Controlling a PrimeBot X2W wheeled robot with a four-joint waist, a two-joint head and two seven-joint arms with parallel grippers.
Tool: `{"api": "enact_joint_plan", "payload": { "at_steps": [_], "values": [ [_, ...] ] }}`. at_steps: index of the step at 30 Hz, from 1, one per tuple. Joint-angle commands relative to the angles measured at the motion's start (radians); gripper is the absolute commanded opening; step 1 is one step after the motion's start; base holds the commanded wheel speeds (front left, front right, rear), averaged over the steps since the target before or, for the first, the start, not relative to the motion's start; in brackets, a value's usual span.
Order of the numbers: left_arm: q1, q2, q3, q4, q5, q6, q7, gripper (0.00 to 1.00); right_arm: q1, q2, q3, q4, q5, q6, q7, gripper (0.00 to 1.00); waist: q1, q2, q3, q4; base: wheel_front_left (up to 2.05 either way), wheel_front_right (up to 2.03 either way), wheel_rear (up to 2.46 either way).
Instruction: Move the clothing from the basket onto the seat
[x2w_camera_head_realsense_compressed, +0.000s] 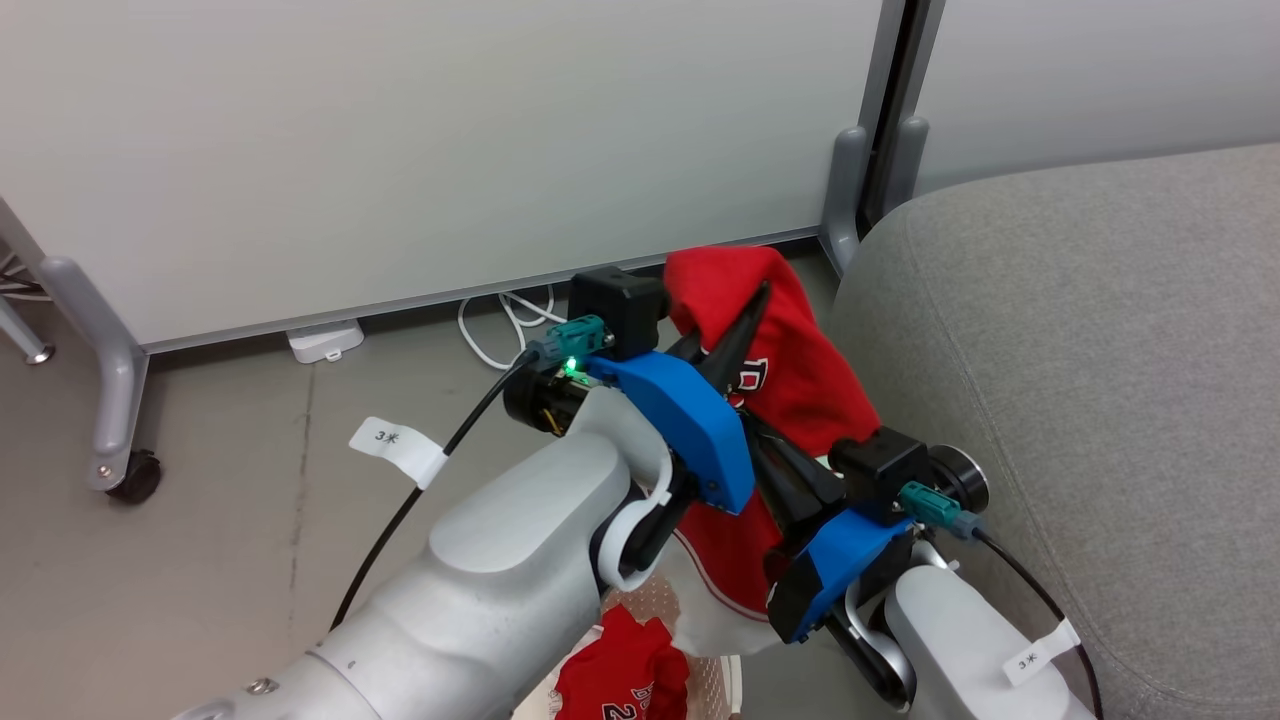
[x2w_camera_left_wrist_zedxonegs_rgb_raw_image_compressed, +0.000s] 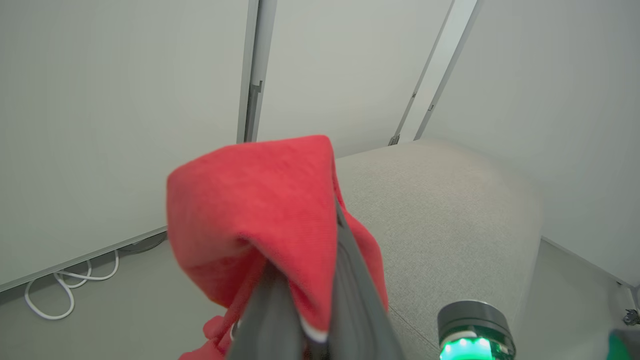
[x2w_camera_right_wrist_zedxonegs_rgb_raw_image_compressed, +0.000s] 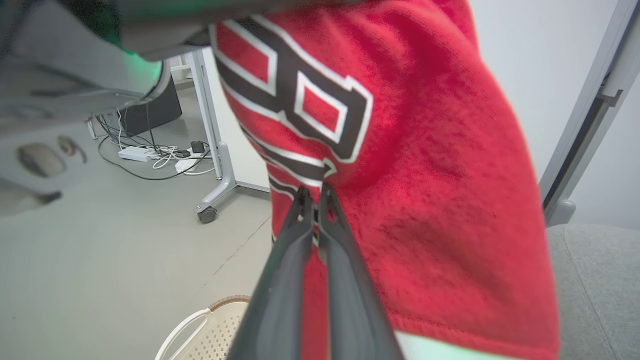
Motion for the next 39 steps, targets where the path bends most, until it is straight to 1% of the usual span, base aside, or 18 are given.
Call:
{"api": "enact_joint_plan", "payload": {
  "at_steps": [1, 4, 5, 6, 7, 8, 9, 14, 18, 20, 23, 26, 31, 37, 39],
  "values": [
    [-0.017, 0.008, 0.004, 0.019, 0.009, -0.001, -0.011, 0.0, 0.019, -0.003, 0.004, -0.012, 0.007, 0.0, -0.004, 0.0, 0.0, 0.0, 0.0, -0.002, 0.0, 0.0, 0.0],
    [-0.016, 0.014, 0.008, 0.044, 0.014, 0.002, -0.02, 0.0, 0.027, -0.003, 0.001, -0.027, -0.001, 0.0, -0.004, 0.0, 0.0, 0.0, 0.002, -0.004, 0.0, 0.0, 0.0],
    [-0.016, 0.016, 0.009, 0.051, 0.017, 0.003, -0.024, 0.11, 0.03, -0.003, -0.002, -0.034, -0.007, 0.0, -0.004, 0.0, 0.0, 0.0, 0.003, -0.005, 0.0, 0.0, 0.0],
    [-0.015, 0.018, 0.012, 0.057, 0.019, 0.004, -0.029, 0.42, 0.035, -0.003, -0.006, -0.041, -0.009, 0.0, -0.004, 0.0, 0.0, 0.0, 0.004, -0.006, 0.0, 0.0, 0.0],
    [-0.013, 0.021, 0.014, 0.062, 0.022, 0.004, -0.035, 0.87, 0.039, -0.003, -0.011, -0.049, -0.015, 0.0, -0.004, 0.0, 0.0, 0.0, 0.004, -0.007, 0.0, 0.0, 0.0],
    [-0.013, 0.021, 0.014, 0.062, 0.022, 0.004, -0.035, 0.87, 0.039, -0.003, -0.011, -0.049, -0.015, 0.0, -0.004, 0.0, 0.0, 0.0, 0.004, -0.007, 0.0, 0.0, 0.0],
    [-0.008, 0.024, 0.017, 0.068, 0.024, 0.004, -0.039, 1.0, 0.043, -0.003, -0.016, -0.057, -0.02, 0.0, -0.004, 0.0, 0.0, 0.0, 0.005, -0.008, 0.0, 0.0, 0.0],
    [0.032, 0.057, 0.025, 0.075, 0.04, -0.017, -0.057, 1.0, 0.059, -0.003, -0.064, -0.11, -0.05, 0.0, -0.004, 0.0, 0.0, 0.0, 0.007, -0.014, 0.0, 0.0, 0.0],
    [0.078, 0.094, 0.045, 0.052, 0.06, -0.032, -0.067, 1.0, 0.067, -0.003, -0.106, -0.151, -0.081, 0.0, -0.004, 0.0, 0.0, 0.0, 0.009, -0.016, 0.0, 0.0, 0.0],
    [0.113, 0.115, 0.068, 0.031, 0.071, -0.031, -0.07, 1.0, 0.075, -0.003, -0.128, -0.172, -0.091, 0.0, -0.004, 0.0, 0.0, 0.0, 0.011, -0.014, 0.0, 0.0, 0.0],
    [0.175, 0.149, 0.144, -0.038, 0.117, -0.023, -0.07, 1.0, 0.086, -0.003, -0.161, -0.201, -0.105, 0.0, -0.004, 0.0, 0.0, 0.0, 0.013, -0.009, 0.0, 0.0, 0.0],
    [0.262, 0.184, 0.24, -0.122, 0.184, -0.012, -0.071, 1.0, 0.1, -0.003, -0.192, -0.227, -0.118, 0.0, -0.004, 0.0, 0.0, 0.0, 0.015, -0.005, 0.0, 0.0, 0.0],
    [0.411, 0.225, 0.408, -0.259, 0.331, -0.007, -0.071, 1.0, 0.12, -0.003, -0.238, -0.257, -0.13, 0.0, -0.001, 0.0, 0.0, 0.0, 0.02, -0.004, 0.0, 0.0, 0.0],
    [0.571, 0.241, 0.591, -0.368, 0.524, -0.023, -0.071, 1.0, 0.147, -0.003, -0.277, -0.281, -0.137, 0.0, 0.013, 0.0, 0.0, 0.0, 0.02, -0.014, 0.0, 0.0, 0.0],
    [0.617, 0.233, 0.65, -0.39, 0.573, -0.027, -0.071, 1.0, 0.156, -0.003, -0.287, -0.287, -0.135, 0.0, 0.016, 0.0, 0.0, 0.0, 0.019, -0.02, 0.0, 0.0, 0.0]
  ]
}}
